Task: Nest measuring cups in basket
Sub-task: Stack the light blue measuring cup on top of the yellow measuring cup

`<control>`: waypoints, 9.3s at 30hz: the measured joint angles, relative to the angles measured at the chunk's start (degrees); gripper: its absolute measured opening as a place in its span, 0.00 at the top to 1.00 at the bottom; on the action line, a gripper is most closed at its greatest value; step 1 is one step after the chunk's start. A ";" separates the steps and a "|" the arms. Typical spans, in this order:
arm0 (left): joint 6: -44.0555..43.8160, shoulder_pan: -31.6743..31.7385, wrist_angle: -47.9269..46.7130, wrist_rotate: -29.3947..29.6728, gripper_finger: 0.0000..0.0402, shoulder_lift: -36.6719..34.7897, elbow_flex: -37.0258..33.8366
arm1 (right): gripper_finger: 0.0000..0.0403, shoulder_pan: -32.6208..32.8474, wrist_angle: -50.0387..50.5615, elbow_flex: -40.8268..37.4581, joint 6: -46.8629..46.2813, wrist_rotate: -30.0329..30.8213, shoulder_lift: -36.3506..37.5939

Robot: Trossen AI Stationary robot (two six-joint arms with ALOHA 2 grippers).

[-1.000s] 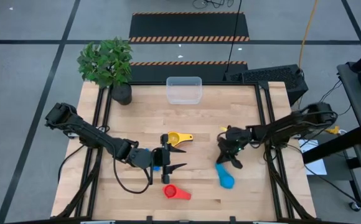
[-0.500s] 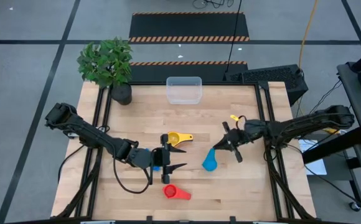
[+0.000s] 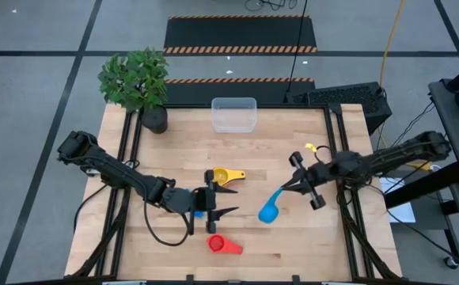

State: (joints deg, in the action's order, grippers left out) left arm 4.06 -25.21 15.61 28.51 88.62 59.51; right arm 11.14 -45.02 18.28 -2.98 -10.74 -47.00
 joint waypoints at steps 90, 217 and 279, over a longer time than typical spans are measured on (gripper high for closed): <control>28.94 -7.88 40.63 -1.77 0.70 20.15 14.21 | 1.00 39.10 -44.05 18.62 65.76 39.50 -29.31; 34.21 -13.38 18.46 23.93 1.00 0.20 2.58 | 0.55 32.14 0.71 28.96 39.29 68.93 -26.12; -11.25 -16.81 -24.48 43.39 0.44 -8.89 2.58 | 1.00 7.83 1.51 13.34 48.62 33.48 -26.11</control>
State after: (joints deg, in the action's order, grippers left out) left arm -7.19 -42.02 -8.87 71.90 79.72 62.08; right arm 18.97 -43.50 31.62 45.65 22.74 -73.11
